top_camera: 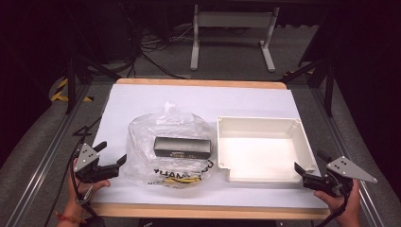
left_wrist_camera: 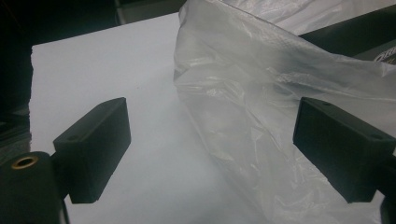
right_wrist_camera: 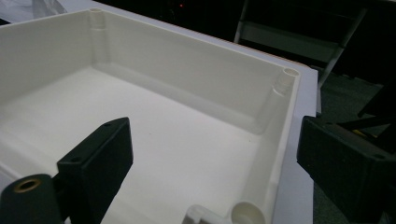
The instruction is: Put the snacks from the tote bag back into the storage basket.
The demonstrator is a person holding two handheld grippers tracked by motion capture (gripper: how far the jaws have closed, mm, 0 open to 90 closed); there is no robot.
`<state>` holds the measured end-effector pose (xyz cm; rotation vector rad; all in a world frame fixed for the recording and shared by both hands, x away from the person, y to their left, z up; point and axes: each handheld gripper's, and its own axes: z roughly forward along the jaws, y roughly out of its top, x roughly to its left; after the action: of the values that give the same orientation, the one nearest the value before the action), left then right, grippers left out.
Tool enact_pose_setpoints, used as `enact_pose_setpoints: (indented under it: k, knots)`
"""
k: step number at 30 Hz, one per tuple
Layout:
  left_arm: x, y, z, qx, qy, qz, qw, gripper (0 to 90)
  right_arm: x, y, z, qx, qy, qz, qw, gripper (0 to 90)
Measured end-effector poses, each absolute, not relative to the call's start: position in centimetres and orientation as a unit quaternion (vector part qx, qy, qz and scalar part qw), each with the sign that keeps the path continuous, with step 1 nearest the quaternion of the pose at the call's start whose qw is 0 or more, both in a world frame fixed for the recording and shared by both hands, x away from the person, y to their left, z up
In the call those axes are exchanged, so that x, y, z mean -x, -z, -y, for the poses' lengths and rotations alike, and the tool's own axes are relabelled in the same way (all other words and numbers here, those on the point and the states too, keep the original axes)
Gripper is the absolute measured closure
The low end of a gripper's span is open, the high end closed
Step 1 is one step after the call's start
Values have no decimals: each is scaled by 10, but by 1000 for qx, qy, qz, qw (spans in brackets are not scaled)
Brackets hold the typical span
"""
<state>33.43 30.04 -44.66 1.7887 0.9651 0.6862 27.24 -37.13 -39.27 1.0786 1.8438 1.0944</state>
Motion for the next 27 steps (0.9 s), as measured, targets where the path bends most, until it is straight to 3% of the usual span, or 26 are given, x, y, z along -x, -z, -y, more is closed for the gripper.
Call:
enact_pose_setpoints:
  k: [7,10,27]
  knots:
    - [-334,447,-301,-733,-276,-393,481,121,-272,380,361,-396,-440,-726,351,140]
    - [-334,447,-300,-734,-275,-392,482,121,-278,375,350,-375,-433,-747,337,216]
    - [-334,448,-298,-740,-266,-392,478,120,-323,366,290,-292,-446,-787,311,237]
